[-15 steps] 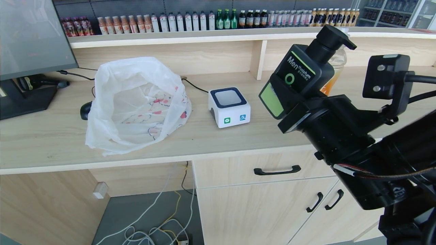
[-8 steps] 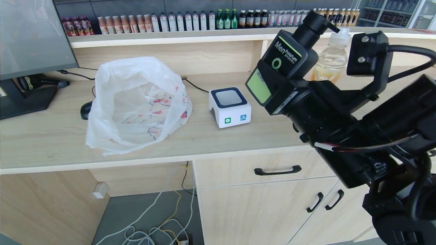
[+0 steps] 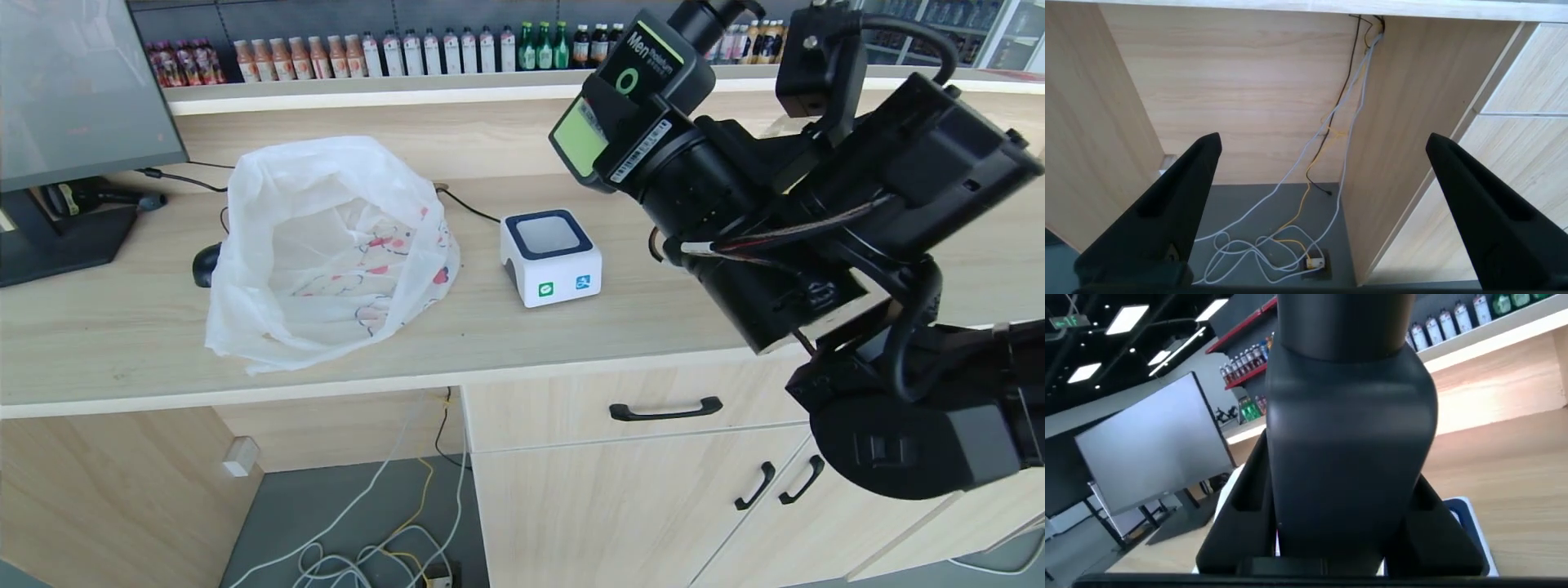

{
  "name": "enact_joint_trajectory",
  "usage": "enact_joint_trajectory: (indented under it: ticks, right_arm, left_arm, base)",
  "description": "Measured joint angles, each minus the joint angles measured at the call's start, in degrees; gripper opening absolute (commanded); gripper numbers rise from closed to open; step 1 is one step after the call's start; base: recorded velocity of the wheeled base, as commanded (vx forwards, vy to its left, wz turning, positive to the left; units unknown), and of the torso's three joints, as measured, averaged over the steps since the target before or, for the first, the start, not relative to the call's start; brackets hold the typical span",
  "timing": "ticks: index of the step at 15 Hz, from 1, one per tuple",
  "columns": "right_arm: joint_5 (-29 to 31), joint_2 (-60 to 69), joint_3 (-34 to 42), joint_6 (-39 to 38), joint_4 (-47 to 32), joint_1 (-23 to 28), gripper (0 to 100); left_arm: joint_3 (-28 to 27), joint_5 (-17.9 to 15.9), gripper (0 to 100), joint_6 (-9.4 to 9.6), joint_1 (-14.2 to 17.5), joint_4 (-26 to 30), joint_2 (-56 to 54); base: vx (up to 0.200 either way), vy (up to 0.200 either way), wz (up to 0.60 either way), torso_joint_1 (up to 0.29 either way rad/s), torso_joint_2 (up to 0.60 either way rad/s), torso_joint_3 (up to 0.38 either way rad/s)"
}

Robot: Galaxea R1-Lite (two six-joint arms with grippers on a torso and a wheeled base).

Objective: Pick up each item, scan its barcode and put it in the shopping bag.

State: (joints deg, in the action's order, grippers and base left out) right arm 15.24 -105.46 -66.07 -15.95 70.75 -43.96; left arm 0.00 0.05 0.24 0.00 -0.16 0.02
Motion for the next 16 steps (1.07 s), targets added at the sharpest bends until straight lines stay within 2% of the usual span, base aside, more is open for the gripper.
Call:
enact_joint_trajectory:
  ticks: [6,9,13,16]
  right_arm:
    - [-0.16,-7.35,-8.27,-5.01,-1.07,1.05,0]
    - [-0.16,-9.59,-12.24,-8.72,-5.64,1.63,0]
    - [-0.38,-12.79,-21.77,-17.05,-17.25,2.06,0]
    - [-1.45,-14.85,-25.08,-19.96,-20.35,4.19,0]
  left_arm:
    - [0.0,0.0,100,0.0,0.0,0.0,0.0]
    - [0.0,0.0,100,0.02,0.0,0.0,0.0]
    - [0.0,0.0,100,0.0,0.0,0.0,0.0]
    - [0.0,0.02,100,0.0,0.0,0.0,0.0]
  base:
    - [0.0,0.0,0.0,0.0,0.0,0.0]
    - [0.0,0.0,0.0,0.0,0.0,0.0]
    - [0.0,0.0,0.0,0.0,0.0,0.0]
    - [0.0,0.0,0.0,0.0,0.0,0.0]
